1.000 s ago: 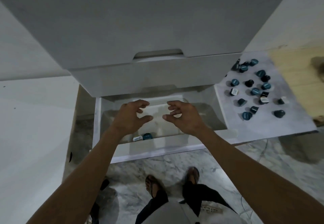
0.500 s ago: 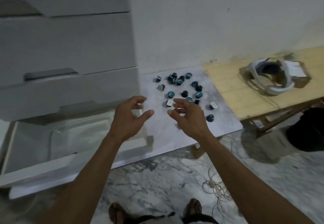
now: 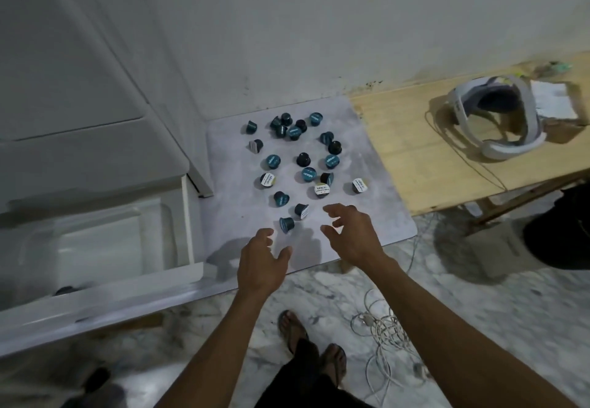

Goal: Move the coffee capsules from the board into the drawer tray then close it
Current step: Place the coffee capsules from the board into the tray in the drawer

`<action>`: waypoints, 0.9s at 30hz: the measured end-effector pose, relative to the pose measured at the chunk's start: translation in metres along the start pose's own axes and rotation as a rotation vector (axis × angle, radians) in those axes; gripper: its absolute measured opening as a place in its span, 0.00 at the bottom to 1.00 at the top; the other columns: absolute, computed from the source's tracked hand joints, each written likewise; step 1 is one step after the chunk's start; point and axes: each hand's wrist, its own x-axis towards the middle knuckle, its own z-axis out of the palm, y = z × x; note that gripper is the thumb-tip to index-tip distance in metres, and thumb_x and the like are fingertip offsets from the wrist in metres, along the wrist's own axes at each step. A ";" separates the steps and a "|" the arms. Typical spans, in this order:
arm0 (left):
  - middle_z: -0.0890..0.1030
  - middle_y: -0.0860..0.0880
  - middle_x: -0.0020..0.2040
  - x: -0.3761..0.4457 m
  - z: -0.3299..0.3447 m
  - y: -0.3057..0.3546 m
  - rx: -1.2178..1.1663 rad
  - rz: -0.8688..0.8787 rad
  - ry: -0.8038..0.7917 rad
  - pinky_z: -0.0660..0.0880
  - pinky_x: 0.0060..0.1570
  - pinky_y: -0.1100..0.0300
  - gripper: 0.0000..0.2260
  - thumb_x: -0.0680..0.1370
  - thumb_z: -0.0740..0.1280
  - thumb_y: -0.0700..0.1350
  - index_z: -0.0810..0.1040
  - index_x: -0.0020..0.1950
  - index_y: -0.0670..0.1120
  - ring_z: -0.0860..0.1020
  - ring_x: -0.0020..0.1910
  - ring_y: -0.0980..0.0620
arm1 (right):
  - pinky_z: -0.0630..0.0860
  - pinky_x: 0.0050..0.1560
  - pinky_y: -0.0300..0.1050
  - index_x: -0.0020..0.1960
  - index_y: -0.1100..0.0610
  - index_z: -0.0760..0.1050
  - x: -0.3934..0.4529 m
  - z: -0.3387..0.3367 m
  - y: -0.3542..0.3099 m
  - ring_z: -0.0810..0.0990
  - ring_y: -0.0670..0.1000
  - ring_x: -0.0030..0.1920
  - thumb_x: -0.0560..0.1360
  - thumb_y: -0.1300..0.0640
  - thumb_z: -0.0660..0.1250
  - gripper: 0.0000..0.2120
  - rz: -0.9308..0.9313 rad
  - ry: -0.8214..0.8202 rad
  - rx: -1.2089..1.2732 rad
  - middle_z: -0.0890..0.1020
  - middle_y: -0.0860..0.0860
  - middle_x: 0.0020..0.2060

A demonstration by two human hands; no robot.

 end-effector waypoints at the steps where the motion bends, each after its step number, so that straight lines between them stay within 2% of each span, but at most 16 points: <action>1: 0.79 0.46 0.58 0.008 0.004 -0.002 0.010 -0.016 -0.002 0.77 0.57 0.49 0.23 0.73 0.73 0.53 0.72 0.65 0.49 0.78 0.56 0.46 | 0.76 0.53 0.46 0.67 0.52 0.74 0.007 0.005 0.001 0.81 0.53 0.54 0.75 0.56 0.70 0.20 -0.025 -0.015 -0.062 0.80 0.54 0.59; 5: 0.76 0.47 0.63 0.034 0.014 -0.004 0.047 -0.023 0.005 0.76 0.57 0.49 0.25 0.73 0.72 0.52 0.70 0.67 0.50 0.75 0.61 0.46 | 0.75 0.56 0.53 0.69 0.51 0.72 0.034 0.022 -0.001 0.74 0.56 0.64 0.76 0.59 0.67 0.21 -0.168 -0.085 -0.229 0.75 0.52 0.66; 10: 0.76 0.47 0.63 0.056 0.026 -0.003 0.082 -0.042 0.026 0.77 0.56 0.45 0.28 0.73 0.70 0.59 0.70 0.69 0.50 0.75 0.62 0.46 | 0.77 0.50 0.54 0.71 0.50 0.70 0.066 0.042 0.000 0.67 0.58 0.70 0.78 0.62 0.63 0.22 -0.300 -0.178 -0.375 0.69 0.53 0.71; 14: 0.78 0.46 0.60 0.070 0.036 -0.003 0.131 0.025 0.025 0.77 0.55 0.46 0.24 0.73 0.70 0.57 0.73 0.66 0.49 0.76 0.60 0.45 | 0.77 0.51 0.55 0.69 0.51 0.73 0.084 0.053 0.002 0.67 0.60 0.68 0.79 0.64 0.60 0.20 -0.360 -0.235 -0.456 0.69 0.54 0.71; 17: 0.80 0.47 0.55 0.075 0.039 -0.004 0.154 0.087 0.011 0.78 0.50 0.48 0.17 0.74 0.69 0.53 0.77 0.60 0.48 0.77 0.57 0.46 | 0.78 0.51 0.59 0.63 0.56 0.77 0.092 0.061 0.010 0.73 0.62 0.62 0.78 0.63 0.62 0.16 -0.377 -0.256 -0.404 0.75 0.58 0.63; 19: 0.81 0.47 0.52 0.076 0.042 -0.006 0.159 0.109 0.018 0.78 0.47 0.48 0.14 0.74 0.69 0.51 0.78 0.58 0.47 0.77 0.54 0.46 | 0.77 0.50 0.59 0.59 0.59 0.79 0.094 0.066 0.015 0.77 0.62 0.55 0.77 0.63 0.64 0.12 -0.334 -0.243 -0.310 0.79 0.59 0.56; 23: 0.80 0.46 0.50 0.077 0.039 -0.007 0.239 0.180 0.052 0.78 0.46 0.48 0.10 0.74 0.69 0.46 0.80 0.54 0.47 0.76 0.53 0.44 | 0.75 0.50 0.51 0.51 0.61 0.82 0.089 0.066 0.011 0.79 0.60 0.49 0.75 0.60 0.69 0.07 -0.157 -0.111 -0.085 0.83 0.60 0.46; 25: 0.79 0.45 0.51 0.078 0.033 -0.008 0.331 0.246 0.063 0.77 0.48 0.48 0.08 0.74 0.69 0.42 0.81 0.53 0.46 0.75 0.53 0.43 | 0.75 0.49 0.44 0.50 0.60 0.83 0.086 0.066 0.010 0.81 0.56 0.47 0.75 0.58 0.70 0.07 -0.025 -0.045 0.014 0.85 0.57 0.46; 27: 0.79 0.44 0.53 0.080 0.028 -0.011 0.399 0.292 0.062 0.76 0.50 0.49 0.12 0.73 0.70 0.38 0.81 0.57 0.44 0.75 0.54 0.42 | 0.73 0.47 0.40 0.51 0.58 0.83 0.086 0.067 0.011 0.82 0.54 0.47 0.75 0.56 0.71 0.08 0.120 -0.013 0.101 0.85 0.54 0.47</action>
